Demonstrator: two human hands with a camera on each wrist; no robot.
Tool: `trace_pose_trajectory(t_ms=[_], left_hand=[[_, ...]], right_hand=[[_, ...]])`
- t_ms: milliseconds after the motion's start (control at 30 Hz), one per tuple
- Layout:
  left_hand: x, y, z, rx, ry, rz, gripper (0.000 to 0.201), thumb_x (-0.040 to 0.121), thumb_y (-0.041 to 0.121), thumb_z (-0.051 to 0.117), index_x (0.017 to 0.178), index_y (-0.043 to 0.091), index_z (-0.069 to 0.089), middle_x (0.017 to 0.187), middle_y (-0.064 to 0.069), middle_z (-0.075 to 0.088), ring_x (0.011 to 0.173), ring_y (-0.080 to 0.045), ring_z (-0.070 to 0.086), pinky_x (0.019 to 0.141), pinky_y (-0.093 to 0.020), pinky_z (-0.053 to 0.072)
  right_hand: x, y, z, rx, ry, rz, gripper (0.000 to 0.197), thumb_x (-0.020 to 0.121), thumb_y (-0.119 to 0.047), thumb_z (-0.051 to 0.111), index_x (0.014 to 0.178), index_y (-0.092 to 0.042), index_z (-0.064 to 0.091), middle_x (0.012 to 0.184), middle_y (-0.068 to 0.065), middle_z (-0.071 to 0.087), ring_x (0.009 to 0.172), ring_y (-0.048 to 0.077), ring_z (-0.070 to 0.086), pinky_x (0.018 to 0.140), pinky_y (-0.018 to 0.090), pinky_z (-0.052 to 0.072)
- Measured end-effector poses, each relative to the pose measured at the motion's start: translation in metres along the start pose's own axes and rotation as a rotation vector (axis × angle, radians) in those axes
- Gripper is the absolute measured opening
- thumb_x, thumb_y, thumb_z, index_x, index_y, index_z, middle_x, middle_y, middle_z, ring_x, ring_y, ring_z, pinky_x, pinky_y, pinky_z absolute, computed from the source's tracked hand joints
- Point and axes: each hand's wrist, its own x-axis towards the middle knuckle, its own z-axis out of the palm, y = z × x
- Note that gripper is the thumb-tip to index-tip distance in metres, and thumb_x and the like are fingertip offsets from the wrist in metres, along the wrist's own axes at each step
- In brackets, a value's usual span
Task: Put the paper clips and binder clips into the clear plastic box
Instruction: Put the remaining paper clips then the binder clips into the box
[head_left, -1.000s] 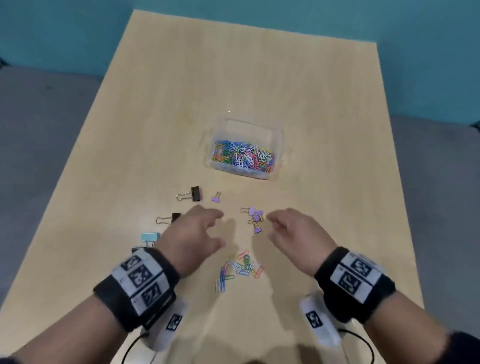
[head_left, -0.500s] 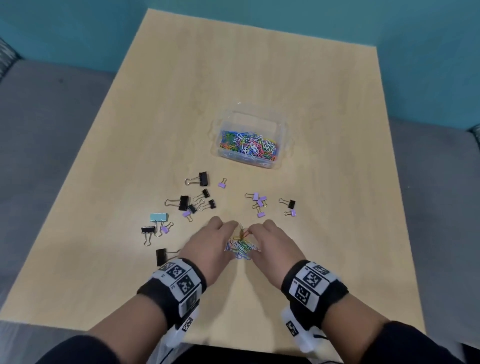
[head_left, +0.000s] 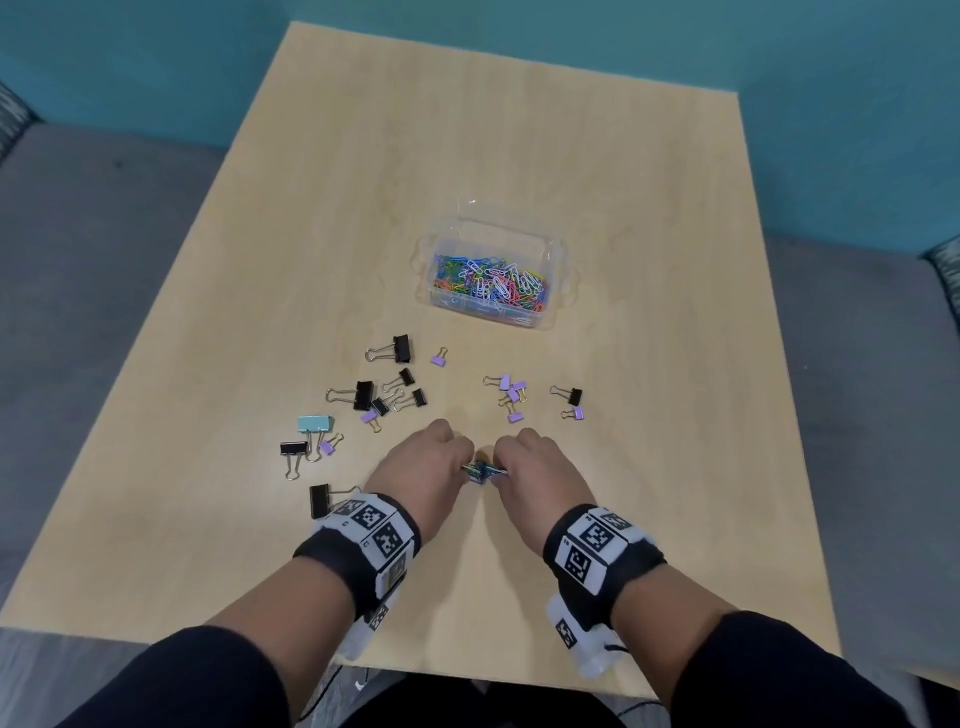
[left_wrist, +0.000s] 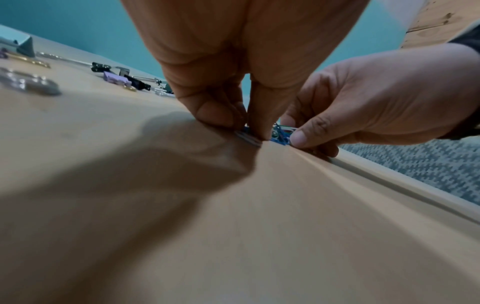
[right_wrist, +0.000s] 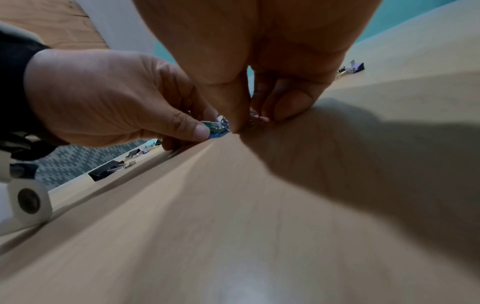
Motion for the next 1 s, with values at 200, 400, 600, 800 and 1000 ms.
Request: trace_pose_trajectory(t_ms=[200,400,600,800,1000], left_hand=[[-0.007,-0.002,-0.001,0.031,0.0,0.006,0.011,0.09,0.02,0.055,0.084,0.012,0.054,0.089,-0.005,0.049,0.073,-0.029,0.053,0.063,-0.038,0.045],[-0.011,-0.005,-0.003,-0.118,0.007,-0.123,0.013,0.091,0.026,0.053,0.082,0.018,0.057,0.085,0.003,0.049,0.075,-0.024,0.054,0.067,-0.033,0.046],[-0.013,-0.006,-0.011,-0.298,0.007,-0.18,0.026,0.085,0.023,0.06,0.061,0.03,0.05,0.078,0.006,0.053,0.069,-0.013,0.053,0.065,-0.029,0.041],[-0.009,-0.009,-0.039,-0.474,0.058,-0.214,0.014,0.081,0.023,0.067,0.069,0.025,0.061,0.069,0.008,0.059,0.062,-0.007,0.052,0.061,-0.027,0.044],[0.064,-0.009,-0.1,-0.564,0.217,-0.172,0.013,0.079,0.02,0.071,0.068,0.02,0.063,0.053,0.007,0.052,0.045,-0.007,0.046,0.05,-0.024,0.038]], right_hand=[[-0.005,0.01,-0.002,-0.032,-0.008,-0.024,0.005,0.094,-0.015,0.05,0.09,-0.017,0.049,0.088,-0.004,0.035,0.079,0.02,0.034,0.064,0.03,0.026],[-0.008,0.019,-0.008,-0.041,-0.034,-0.012,0.007,0.095,-0.016,0.048,0.091,-0.013,0.053,0.088,-0.003,0.04,0.08,0.021,0.04,0.064,0.031,0.03],[-0.01,0.024,-0.019,0.231,-0.047,0.088,0.01,0.087,-0.017,0.053,0.077,-0.019,0.054,0.079,-0.007,0.052,0.067,0.014,0.052,0.06,0.028,0.038],[-0.008,0.03,-0.04,0.611,-0.086,0.226,0.011,0.078,-0.015,0.064,0.07,-0.018,0.057,0.06,-0.007,0.051,0.053,0.011,0.045,0.055,0.026,0.038],[0.056,0.034,-0.098,0.748,0.074,0.197,0.013,0.079,-0.007,0.068,0.069,-0.011,0.06,0.054,-0.001,0.05,0.048,0.015,0.043,0.049,0.028,0.034]])
